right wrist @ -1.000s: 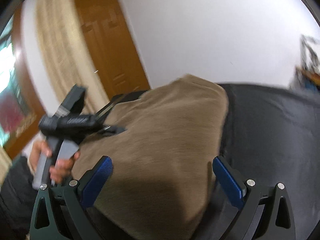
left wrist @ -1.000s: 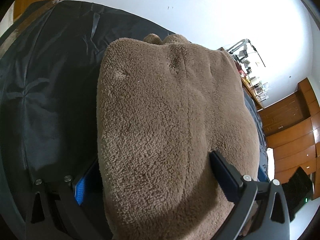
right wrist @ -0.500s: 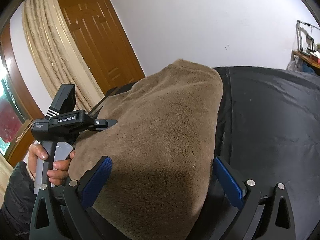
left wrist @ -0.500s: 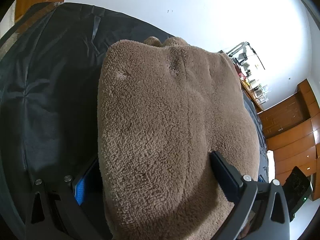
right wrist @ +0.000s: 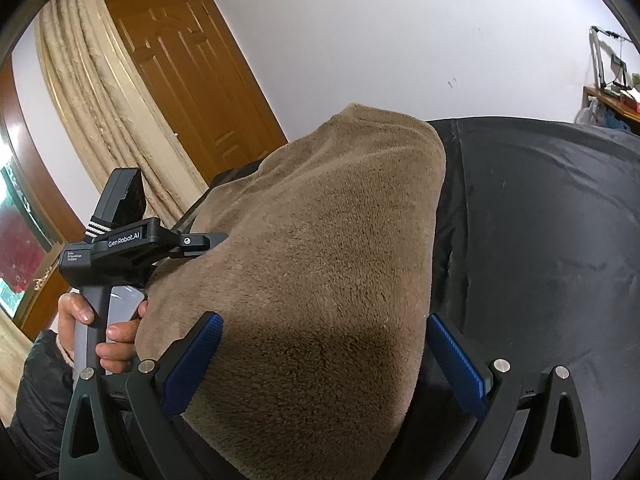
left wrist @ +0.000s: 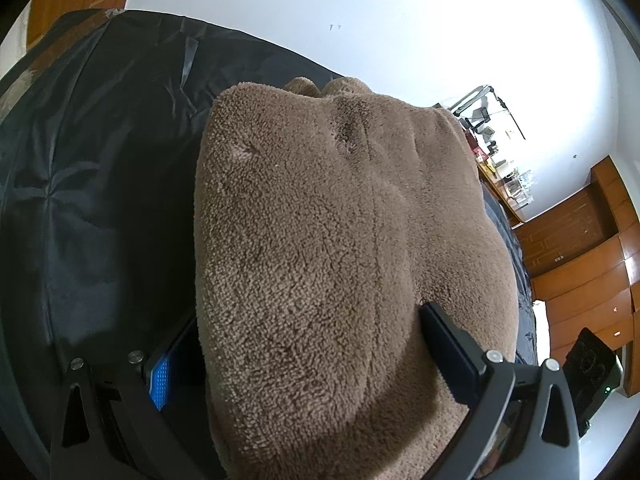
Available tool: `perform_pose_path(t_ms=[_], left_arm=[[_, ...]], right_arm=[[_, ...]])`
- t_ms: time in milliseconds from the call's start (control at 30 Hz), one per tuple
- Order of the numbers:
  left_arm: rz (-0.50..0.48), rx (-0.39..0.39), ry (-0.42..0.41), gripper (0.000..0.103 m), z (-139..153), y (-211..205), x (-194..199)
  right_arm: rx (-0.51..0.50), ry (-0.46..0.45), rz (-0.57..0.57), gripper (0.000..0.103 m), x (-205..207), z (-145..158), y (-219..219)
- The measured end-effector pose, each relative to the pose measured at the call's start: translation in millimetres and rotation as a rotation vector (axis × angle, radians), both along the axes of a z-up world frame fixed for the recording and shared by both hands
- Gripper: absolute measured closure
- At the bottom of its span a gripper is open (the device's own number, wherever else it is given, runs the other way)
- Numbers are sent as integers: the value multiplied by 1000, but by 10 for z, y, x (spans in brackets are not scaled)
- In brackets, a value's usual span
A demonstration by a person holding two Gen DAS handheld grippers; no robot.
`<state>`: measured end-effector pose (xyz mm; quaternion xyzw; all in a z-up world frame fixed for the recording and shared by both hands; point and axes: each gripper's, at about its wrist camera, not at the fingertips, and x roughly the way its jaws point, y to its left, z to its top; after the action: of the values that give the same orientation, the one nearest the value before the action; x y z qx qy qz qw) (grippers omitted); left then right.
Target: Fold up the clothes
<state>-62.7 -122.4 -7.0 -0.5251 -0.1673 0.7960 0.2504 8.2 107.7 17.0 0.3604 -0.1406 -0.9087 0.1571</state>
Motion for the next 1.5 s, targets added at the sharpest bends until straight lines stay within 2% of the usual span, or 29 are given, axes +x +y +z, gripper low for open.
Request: perform_pose_path(t_ms=[167, 467, 733, 1033, 1233, 1367, 1500], left_arm=[[-3, 9, 11, 1, -3, -19, 32], [-2, 65, 18, 1, -21, -88, 9], [-29, 171, 33, 1, -74, -197, -16], [-86, 160, 25, 1, -52, -153, -60], [-164, 119, -14, 1, -14, -73, -151], [-201, 73, -23, 1, 14, 4, -161], [-233, 67, -26, 1, 26, 35, -191]], right_arm=[[-26, -3, 9, 1, -9, 13, 58], [-256, -34, -148, 1, -76, -47, 652], [-307, -56, -113, 1, -125, -134, 669], [-317, -128, -98, 1, -221, -308, 695], [-353, -225, -15, 1, -524, -303, 698], [-389, -259, 40, 1, -728, -305, 688], [-390, -280, 98, 1, -840, -294, 595]])
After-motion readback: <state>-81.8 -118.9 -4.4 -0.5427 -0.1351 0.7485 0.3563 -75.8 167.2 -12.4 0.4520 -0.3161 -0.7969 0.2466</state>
